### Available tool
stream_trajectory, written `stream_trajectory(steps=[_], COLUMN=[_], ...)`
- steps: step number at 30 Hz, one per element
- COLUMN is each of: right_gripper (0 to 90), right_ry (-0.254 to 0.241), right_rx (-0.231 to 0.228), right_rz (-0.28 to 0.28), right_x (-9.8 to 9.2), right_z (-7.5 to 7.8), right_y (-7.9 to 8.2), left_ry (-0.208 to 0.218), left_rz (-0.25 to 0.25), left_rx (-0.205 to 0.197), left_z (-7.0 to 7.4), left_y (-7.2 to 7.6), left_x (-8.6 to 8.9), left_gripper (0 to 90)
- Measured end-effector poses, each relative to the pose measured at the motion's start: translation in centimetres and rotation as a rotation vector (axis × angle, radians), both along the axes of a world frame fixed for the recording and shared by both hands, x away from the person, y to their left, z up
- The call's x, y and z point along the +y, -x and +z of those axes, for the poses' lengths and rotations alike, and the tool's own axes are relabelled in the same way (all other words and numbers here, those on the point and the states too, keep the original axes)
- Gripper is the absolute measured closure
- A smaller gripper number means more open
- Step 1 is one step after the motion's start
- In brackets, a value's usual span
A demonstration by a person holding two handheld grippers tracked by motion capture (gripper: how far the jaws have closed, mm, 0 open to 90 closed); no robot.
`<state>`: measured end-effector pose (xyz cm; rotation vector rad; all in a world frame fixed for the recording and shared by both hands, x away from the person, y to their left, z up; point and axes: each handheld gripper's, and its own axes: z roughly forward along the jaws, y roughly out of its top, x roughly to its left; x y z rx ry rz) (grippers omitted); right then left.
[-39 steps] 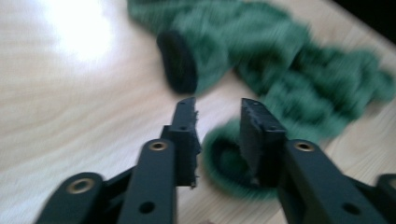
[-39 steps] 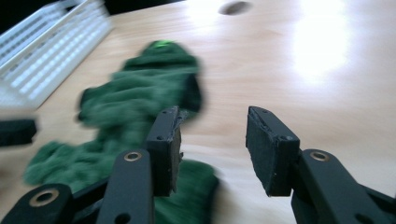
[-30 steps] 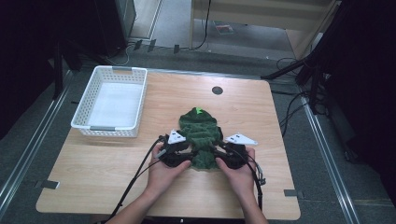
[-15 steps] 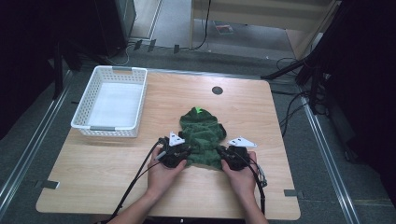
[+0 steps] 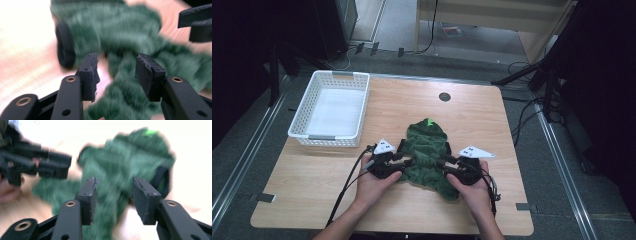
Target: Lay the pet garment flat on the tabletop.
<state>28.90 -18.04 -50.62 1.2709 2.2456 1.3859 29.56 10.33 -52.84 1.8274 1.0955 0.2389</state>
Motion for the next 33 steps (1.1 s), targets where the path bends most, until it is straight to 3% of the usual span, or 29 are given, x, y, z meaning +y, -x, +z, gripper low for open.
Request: stream_trajectory(steps=[2, 5, 6, 8, 11, 13, 15, 17, 20, 22, 23, 24, 26, 27, 29, 30, 31, 33], right_gripper=[57.2, 57.6, 57.6, 56.5, 53.0, 54.5, 61.1, 74.2, 85.1, 86.8, 86.9, 86.6, 81.3, 72.5, 59.5, 55.5, 55.5, 56.7], right_ry=[-0.01, 0.026, 0.026, 0.091, 0.148, 0.184, 0.218, 0.225, 0.236, 0.19, 0.139, 0.098, 0.097, 0.114, 0.103, 0.065, 0.065, 0.065], right_rx=[-0.03, -0.032, -0.032, -0.012, 0.09, 0.137, 0.145, 0.139, 0.112, 0.076, 0.044, 0.022, 0.023, 0.028, 0.022, -0.011, -0.011, -0.069], right_rz=[-0.046, -0.149, -0.149, -0.169, -0.127, -0.137, -0.14, -0.124, -0.127, -0.142, -0.144, -0.143, -0.146, -0.14, -0.127, -0.113, -0.113, -0.114], right_x=[-0.3, 0.0, 0.0, 0.7, 2.1, 2.8, 3.3, 3.7, 4.2, 4.3, 4.2, 4.2, 4.3, 4.3, 4.1, 3.4, 3.4, 2.8], right_z=[1.1, 1.6, 1.6, 1.1, -0.6, -1.5, -2.1, -2.7, -2.8, -2.7, -2.6, -2.5, -2.5, -2.3, -1.6, -0.3, -0.3, 1.0], right_y=[-0.7, -4.9, -4.9, -7.7, -11.6, -13.1, -14.0, -14.7, -15.7, -16.4, -16.9, -17.2, -17.6, -17.6, -17.1, -15.5, -15.5, -13.4], left_ry=[-0.001, -0.017, -0.02, -0.029, -0.096, -0.115, -0.125, -0.145, -0.167, -0.177, -0.19, -0.187, -0.189, -0.186, -0.162, -0.141, -0.127, -0.087], left_rz=[0.016, 0.04, 0.045, 0.034, -0.005, -0.013, -0.013, -0.017, -0.012, 0.004, 0.011, 0.023, 0.032, 0.036, 0.035, 0.032, 0.023, 0.015], left_rx=[-0.019, -0.028, -0.017, 0.006, 0.028, 0.045, 0.056, 0.066, 0.067, 0.066, 0.066, 0.069, 0.073, 0.076, 0.074, 0.063, 0.053, 0.03], left_z=[0.6, 1.3, 1.4, 1.3, 0.3, -0.4, -0.9, -1.1, -1.2, -1.2, -1.2, -1.2, -1.2, -1.1, -0.9, -0.7, -0.5, 0.1], left_y=[-0.8, -2.4, -3.1, -4.2, -5.0, -5.2, -5.2, -5.2, -5.3, -5.3, -5.3, -5.4, -5.6, -5.6, -5.6, -5.5, -5.4, -5.2], left_x=[0.1, -0.5, -0.8, -1.8, -3.5, -4.0, -4.4, -4.6, -4.8, -5.0, -5.1, -5.2, -5.3, -5.2, -5.0, -4.7, -4.5, -4.1], left_gripper=[52.2, 53.7, 53.7, 54.3, 54.0, 54.8, 55.2, 55.4, 55.5, 55.7, 55.8, 55.7, 55.1, 54.5, 52.3, 49.9, 49.9, 49.2])
